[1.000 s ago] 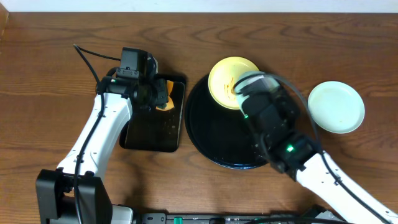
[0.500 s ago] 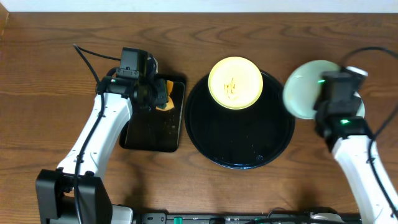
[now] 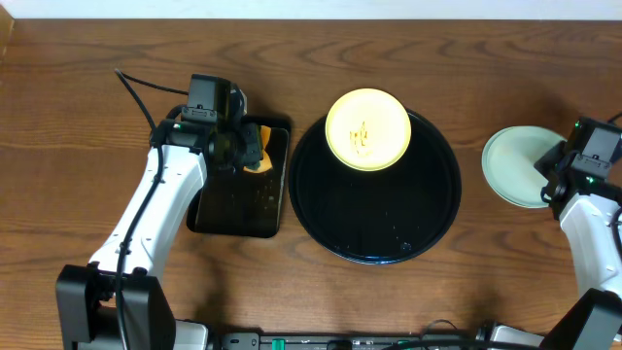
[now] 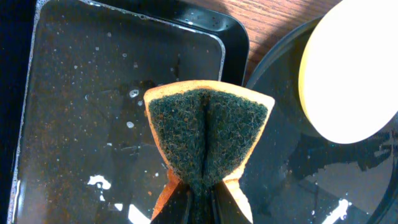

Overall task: Clean dirty plates on tray and stack at the side
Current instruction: 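Lift the second blue plate with right gripper and stack it on the first, then grip the yellow plate with right gripper and drag it to the tray center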

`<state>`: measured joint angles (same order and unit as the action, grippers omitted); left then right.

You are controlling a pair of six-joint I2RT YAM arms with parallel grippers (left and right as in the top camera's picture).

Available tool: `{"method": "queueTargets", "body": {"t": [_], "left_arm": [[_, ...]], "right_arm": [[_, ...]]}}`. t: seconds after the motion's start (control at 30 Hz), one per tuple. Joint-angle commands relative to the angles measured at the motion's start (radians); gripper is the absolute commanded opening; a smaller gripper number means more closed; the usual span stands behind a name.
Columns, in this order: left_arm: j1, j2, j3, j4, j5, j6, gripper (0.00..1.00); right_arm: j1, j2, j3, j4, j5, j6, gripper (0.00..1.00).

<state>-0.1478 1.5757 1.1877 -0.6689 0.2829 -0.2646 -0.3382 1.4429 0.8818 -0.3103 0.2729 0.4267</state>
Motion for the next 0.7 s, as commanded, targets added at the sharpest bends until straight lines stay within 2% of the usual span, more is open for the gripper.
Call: {"method": "queueTargets", "body": {"t": [0.0,0.13,0.37,0.47,0.57,0.67], "left_arm": [[0.002,0.008,0.007,0.003,0.005,0.01,0.08],[0.002,0.008,0.007,0.003,0.005,0.01,0.07],[0.002,0.008,0.007,0.003,0.005,0.01,0.07],[0.002,0.008,0.007,0.003,0.005,0.01,0.08],[0.002,0.008,0.007,0.003,0.005,0.01,0.08],[0.001,0.008,0.007,0.003,0.005,0.01,0.07]], "right_arm": [[0.013,0.003,0.021,0.038,-0.282,-0.122,0.52],[0.097,0.003,0.021,0.06,-0.506,-0.258,0.6],[0.331,0.031,0.021,0.043,-0.531,-0.334,0.66],[0.409,0.085,0.021,0.063,-0.501,-0.315,0.65],[0.456,0.166,0.021,0.099,-0.438,-0.203,0.63],[0.48,0.251,0.021,0.169,-0.437,-0.139,0.54]]}}
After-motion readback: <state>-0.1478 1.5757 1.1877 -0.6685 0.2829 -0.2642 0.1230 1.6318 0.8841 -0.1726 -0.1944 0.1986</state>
